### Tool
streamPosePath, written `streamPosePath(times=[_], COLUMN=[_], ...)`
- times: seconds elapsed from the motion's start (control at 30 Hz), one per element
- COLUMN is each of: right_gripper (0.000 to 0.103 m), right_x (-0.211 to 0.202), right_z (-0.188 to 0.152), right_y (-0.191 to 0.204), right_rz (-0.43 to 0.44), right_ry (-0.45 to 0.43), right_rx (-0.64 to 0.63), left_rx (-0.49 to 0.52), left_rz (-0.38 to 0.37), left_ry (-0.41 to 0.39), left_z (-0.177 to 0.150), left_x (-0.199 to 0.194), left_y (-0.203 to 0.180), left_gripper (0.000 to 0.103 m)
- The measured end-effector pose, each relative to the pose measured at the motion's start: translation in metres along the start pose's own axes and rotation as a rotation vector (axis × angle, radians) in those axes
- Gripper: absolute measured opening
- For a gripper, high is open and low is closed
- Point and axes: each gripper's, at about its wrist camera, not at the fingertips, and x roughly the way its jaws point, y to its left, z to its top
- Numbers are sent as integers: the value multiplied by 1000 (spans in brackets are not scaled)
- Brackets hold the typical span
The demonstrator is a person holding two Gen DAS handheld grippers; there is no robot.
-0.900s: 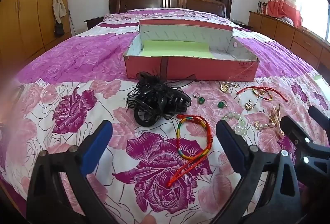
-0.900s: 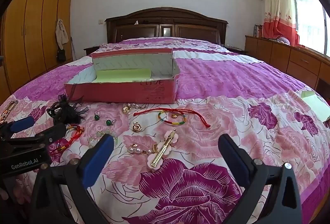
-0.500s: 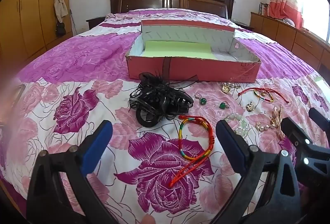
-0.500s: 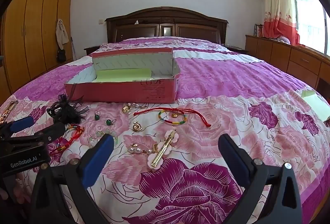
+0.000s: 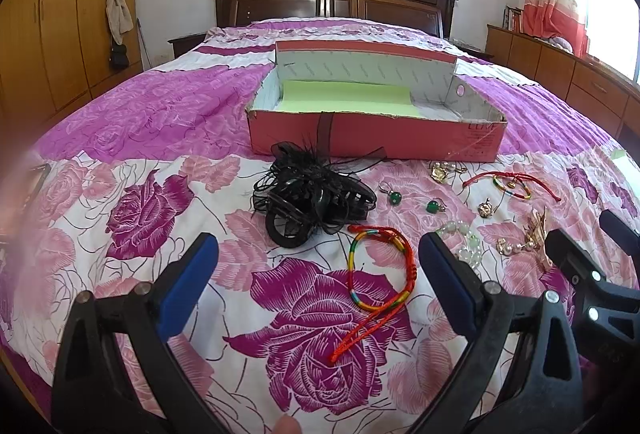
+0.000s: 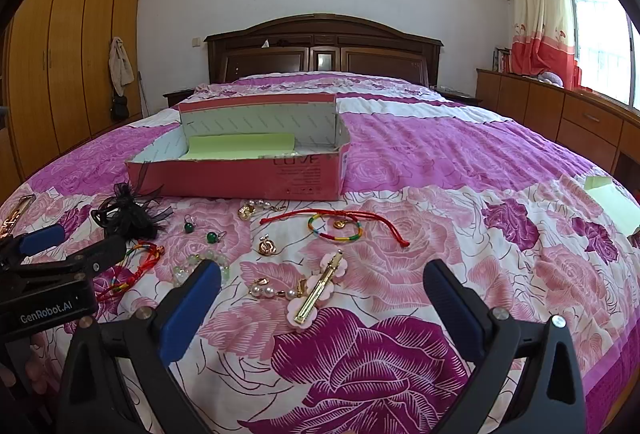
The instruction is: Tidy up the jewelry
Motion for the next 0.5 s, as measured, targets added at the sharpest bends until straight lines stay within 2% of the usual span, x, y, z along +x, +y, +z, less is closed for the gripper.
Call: streamPosePath(times=[0.5], right_gripper=[103], right_x=[0], right_z=[0], right_y=[0], right_rz=[0], right_ry=[0], right_rx=[0], left_rx=[0], left_rz=[1], left_ry=[-2], left_z=[-2], left_x=[-1], left_y=[-2], left_gripper=[94])
